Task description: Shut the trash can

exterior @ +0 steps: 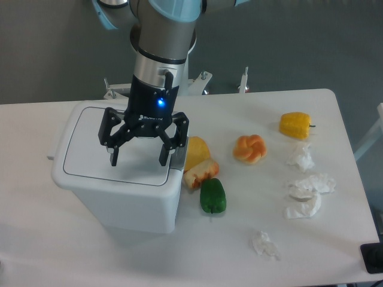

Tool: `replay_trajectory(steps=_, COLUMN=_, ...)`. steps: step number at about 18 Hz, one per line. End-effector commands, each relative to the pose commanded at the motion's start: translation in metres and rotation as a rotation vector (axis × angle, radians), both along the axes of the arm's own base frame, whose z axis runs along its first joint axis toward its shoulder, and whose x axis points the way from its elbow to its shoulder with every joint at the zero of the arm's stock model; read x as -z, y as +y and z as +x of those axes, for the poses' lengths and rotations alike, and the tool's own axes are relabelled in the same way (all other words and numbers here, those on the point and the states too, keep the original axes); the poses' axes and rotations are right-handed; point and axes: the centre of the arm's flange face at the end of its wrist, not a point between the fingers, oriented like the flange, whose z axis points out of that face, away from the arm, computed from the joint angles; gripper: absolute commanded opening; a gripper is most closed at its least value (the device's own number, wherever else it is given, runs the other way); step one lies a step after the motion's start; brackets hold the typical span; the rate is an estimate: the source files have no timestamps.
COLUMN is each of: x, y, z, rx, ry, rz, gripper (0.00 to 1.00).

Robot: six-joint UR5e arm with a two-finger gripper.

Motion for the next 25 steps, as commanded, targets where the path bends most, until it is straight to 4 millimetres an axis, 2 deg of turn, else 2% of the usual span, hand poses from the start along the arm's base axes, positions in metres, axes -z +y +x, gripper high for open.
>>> replay_trajectory(steps=2, x=-0.006, y=-0.006, z=-0.012, rx=0.061, ry=0.072, rz=0.002, gripper=1.00)
replay_trajectory(steps=6, x=0.000, y=-0.024, z=-0.037, rx=0.148, ry=0.166, rz=-0.025, gripper=1.00)
replay_trajectory(steps=9, x=0.006, y=-0.055, z=-0.062, rx=0.208, ry=0.250, rz=-0.055, gripper=1.00)
replay_trajectory(steps=12, x=0.003, y=-0.097, z=-0.082, rx=0.257, ry=0.341, rz=-0.086, gripper=1.00)
replay_trajectory(steps=16, x=0.006, y=-0.162, z=-0.098, rx=0.421, ry=0.463, rz=-0.271, gripper=1.00)
replay_trajectory(steps=25, x=0.001, y=-0.293, z=-0.139, rx=0.733, ry=0.518, rz=-0.461, gripper=1.00)
